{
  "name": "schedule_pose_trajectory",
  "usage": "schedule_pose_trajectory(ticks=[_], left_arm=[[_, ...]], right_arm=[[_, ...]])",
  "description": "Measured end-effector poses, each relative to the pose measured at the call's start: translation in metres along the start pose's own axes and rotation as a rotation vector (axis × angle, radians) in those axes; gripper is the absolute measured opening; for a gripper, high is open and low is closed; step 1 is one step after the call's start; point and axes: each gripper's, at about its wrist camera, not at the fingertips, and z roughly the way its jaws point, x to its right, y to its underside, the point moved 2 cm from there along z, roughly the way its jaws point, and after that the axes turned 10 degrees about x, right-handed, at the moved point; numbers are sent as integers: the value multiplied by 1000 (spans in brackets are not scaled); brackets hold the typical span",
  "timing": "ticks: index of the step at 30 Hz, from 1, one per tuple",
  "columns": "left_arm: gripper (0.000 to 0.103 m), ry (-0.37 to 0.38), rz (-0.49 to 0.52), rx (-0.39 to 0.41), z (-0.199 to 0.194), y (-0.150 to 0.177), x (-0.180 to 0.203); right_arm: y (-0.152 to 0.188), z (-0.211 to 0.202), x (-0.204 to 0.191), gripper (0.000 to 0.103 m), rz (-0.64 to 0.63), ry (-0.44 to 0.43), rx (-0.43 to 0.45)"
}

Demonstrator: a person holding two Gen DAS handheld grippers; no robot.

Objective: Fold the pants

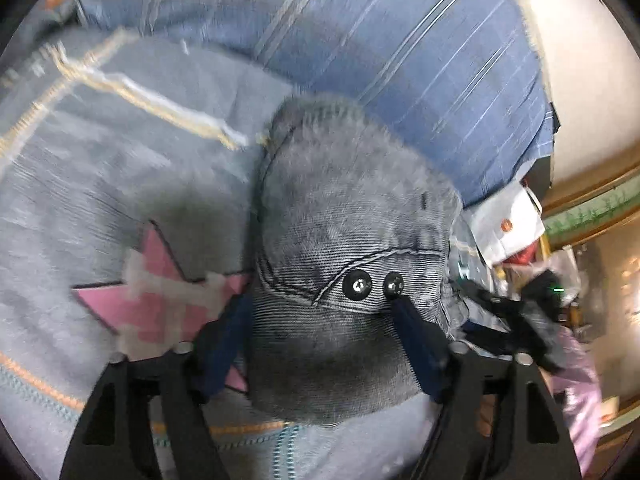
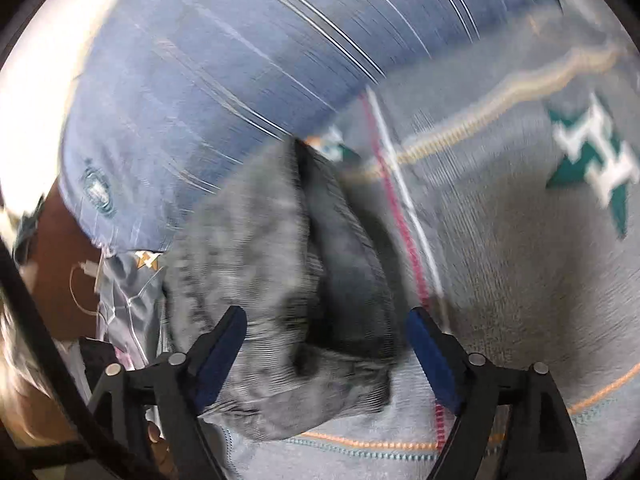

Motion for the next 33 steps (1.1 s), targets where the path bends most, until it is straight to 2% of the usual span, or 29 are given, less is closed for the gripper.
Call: schedule_pose_trajectory(ticks=[1,3,7,9,10,11,12,13,14,15,16,17,19,21,25,28,31,33], left_arm=[[76,20,-27,-36,8,-3,-2],[79,42,-61,-54,16,-8,-6],[80,101,-96,-38,20,-12,-11],[70,105,-99,-18,17,-11,-13],[64,106,-118,-15,16,-10,-15],[62,107,-133,-11,14,-9,-17],[62,106,-142,-4,13,-9,-18],[62,95,-136,11,12,-10,-17],[57,75,-109,34,10,-11,-14],[46,61,-81,49,9,-11,-10],[40,57,-58,55,7,-9,-4],[30,65,-49,55,5,-9,-1],[25,85,-21,74,-15,-6,11],[24,53,26,117,-41,1,21],[24,31,-3,132,-74,30,16],[24,37,-67,133,-89,65,-8],[29,16,-56,164,-90,90,-28],[30,-13,-54,178,-84,95,-33]], right_arm=[[0,3,7,85,34,-17,-1],[-3,0,5,85,51,-62,0],[-1,9,7,85,93,-161,-63],[3,13,5,83,117,-223,-99],[4,14,3,80,95,-210,-100],[4,16,0,72,57,-178,-100],[3,16,0,57,41,-154,-89],[3,18,-2,50,35,-146,-91],[6,19,-4,46,36,-157,-101],[7,21,-7,41,27,-155,-99],[8,20,-11,39,-5,-137,-91],[12,17,-20,35,-70,-102,-72],[17,7,-43,32,-191,-52,-7],[27,-5,-66,31,-273,-60,21],[54,-18,-85,31,-281,-91,-18],[96,-35,-88,31,-267,-108,-32],[130,-39,-84,31,-285,-60,-41],[139,-36,-77,31,-312,-28,-43]])
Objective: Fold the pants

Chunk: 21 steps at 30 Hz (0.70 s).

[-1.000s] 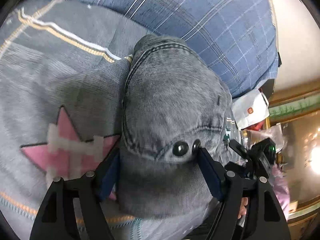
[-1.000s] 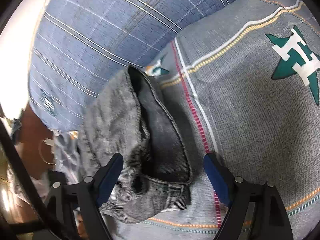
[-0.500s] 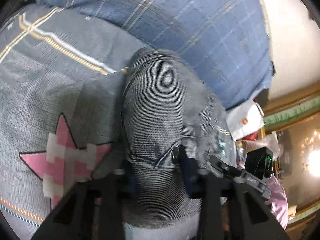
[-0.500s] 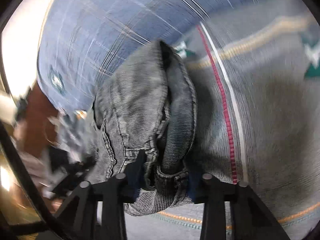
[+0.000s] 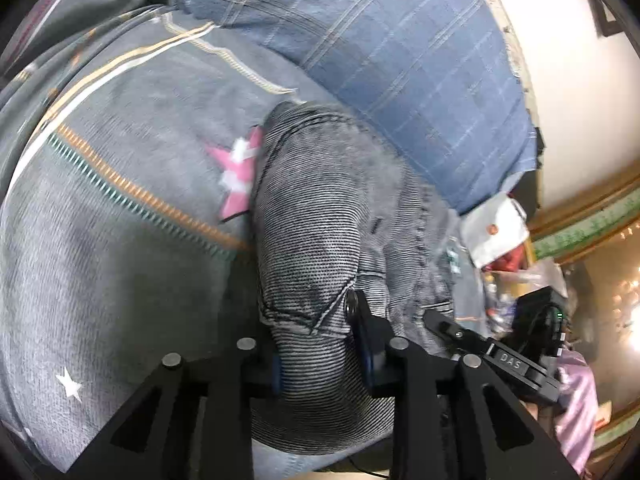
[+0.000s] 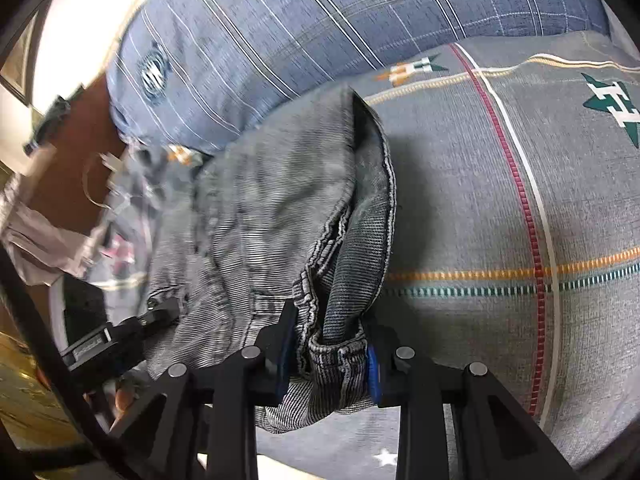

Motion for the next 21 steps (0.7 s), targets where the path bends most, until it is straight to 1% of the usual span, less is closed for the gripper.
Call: schedule_pose_trajectory(ticks=[3,5,7,9,12,15,18,21], left_arm=[[29,-5,74,48,-2,-5,12],[29,-10,103,67,-2,-3,17],[28,-12,105,70,-1,-1,16],[26,11,89,81,-7,-2,14],[24,8,122,132,-20,-7,24],[24,31,152,168,-33,-15,38],[24,31,190,193,-44,-24,45],[24,3,203,202,-32,-36,40]], right_arm=[[1,2,0,31,-3,-11,13],[2,-3,0,31,-20,-13,34],[2,-2,-1,30,-27,-7,41],[1,-4,-9,29,-43,-4,60],[1,-24,-19,28,-108,-21,119],[-2,-37,-33,27,-151,-25,179],[-12,-44,-38,27,-144,-58,217],[-22,-33,-40,27,-133,-52,217]])
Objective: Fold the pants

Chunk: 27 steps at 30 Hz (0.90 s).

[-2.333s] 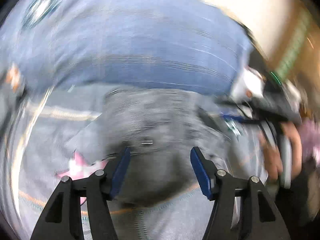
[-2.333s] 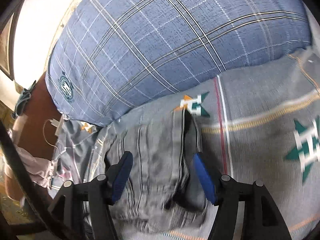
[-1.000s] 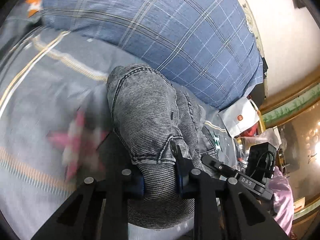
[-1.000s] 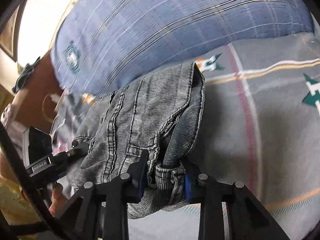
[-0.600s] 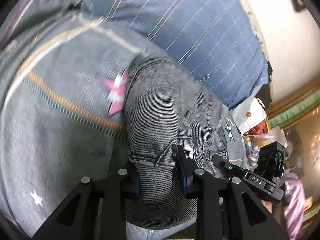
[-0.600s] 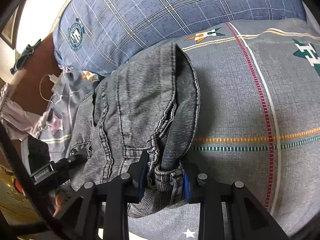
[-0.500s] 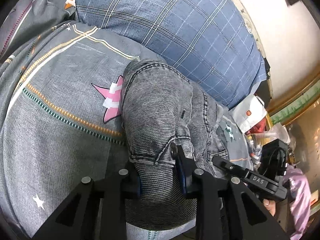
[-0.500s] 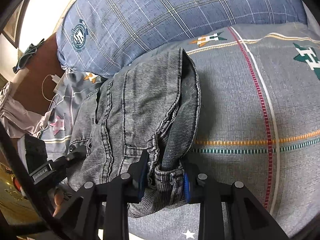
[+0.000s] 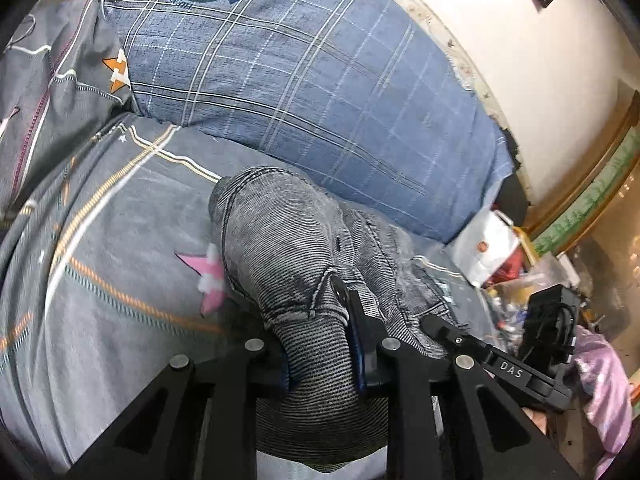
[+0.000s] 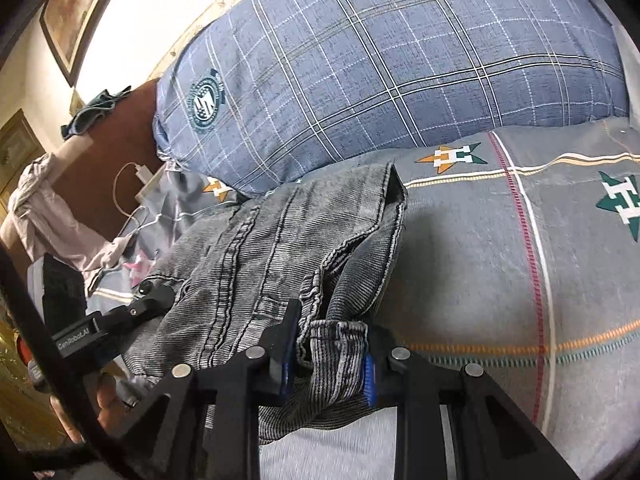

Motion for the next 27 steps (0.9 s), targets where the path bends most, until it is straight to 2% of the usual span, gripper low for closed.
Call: schedule_pose_trajectory(ticks=[2,4,6,10,13,15,16,18,20,25,27], left_arm=[[24,-54,-20,-38,21,6,-16],[25,-104,-57,-74,34,15,-28],[25,-110,-72,-66,33,19,-31],[26,-105,-37,-60,28,18,-24],[33,-125,-49,-69,28,22,-29],[38,-133,-60,-69,27,22,-32],[39,-134,-66,-73,26,22,-34],[45,-137,-79,-76,25,20,-35],[48,-148,-79,-74,23,17,-35],[51,-139,-87,-73,17,14,-35],[60,-158,-72,-83,15,14,-34]], right_arm=[[3,18,3,27,1,23,-19],[18,40,16,27,38,39,-86],[26,44,26,28,76,34,-99],[21,36,36,30,158,-26,-96],[25,39,41,33,190,-26,-116],[23,38,42,41,206,-25,-121],[22,38,41,42,208,-23,-126],[22,34,40,57,205,-20,-126],[24,30,42,67,210,-20,-122],[19,22,51,71,248,-8,-93],[18,20,55,71,271,-19,-87]])
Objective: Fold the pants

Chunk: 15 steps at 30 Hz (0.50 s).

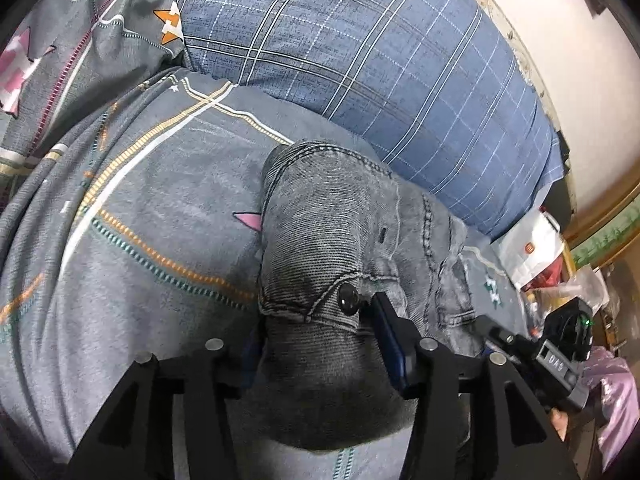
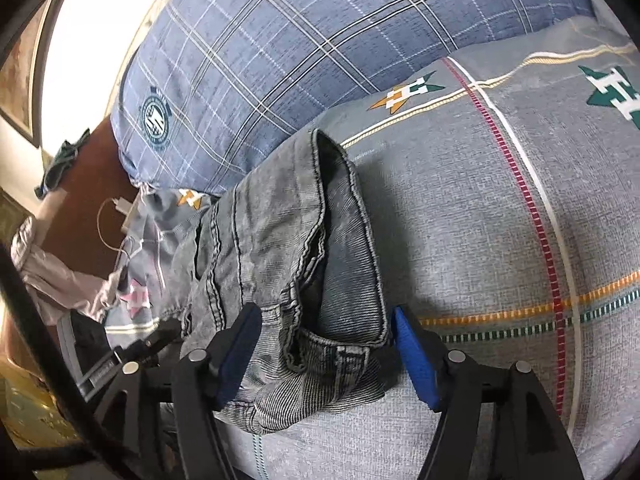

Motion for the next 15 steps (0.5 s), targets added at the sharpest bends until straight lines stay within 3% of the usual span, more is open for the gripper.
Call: schedule_pose_trajectory(ticks=[2,5,10,15], left_arm=[[74,-5,12,-10,-5,2,0],[74,12,16,-43,-14,5,-1],[74,33,-37,34,-36,-11,-8],[74,-44,16,29,-19,-46,3]], right_arm=[[-2,-2,1,78,12,-16,5],[-4,-2,1,81,21,-30,7],[-10,-2,-10,81,12,-73,-18],[-36,5,-14,81,46,-111,-34]])
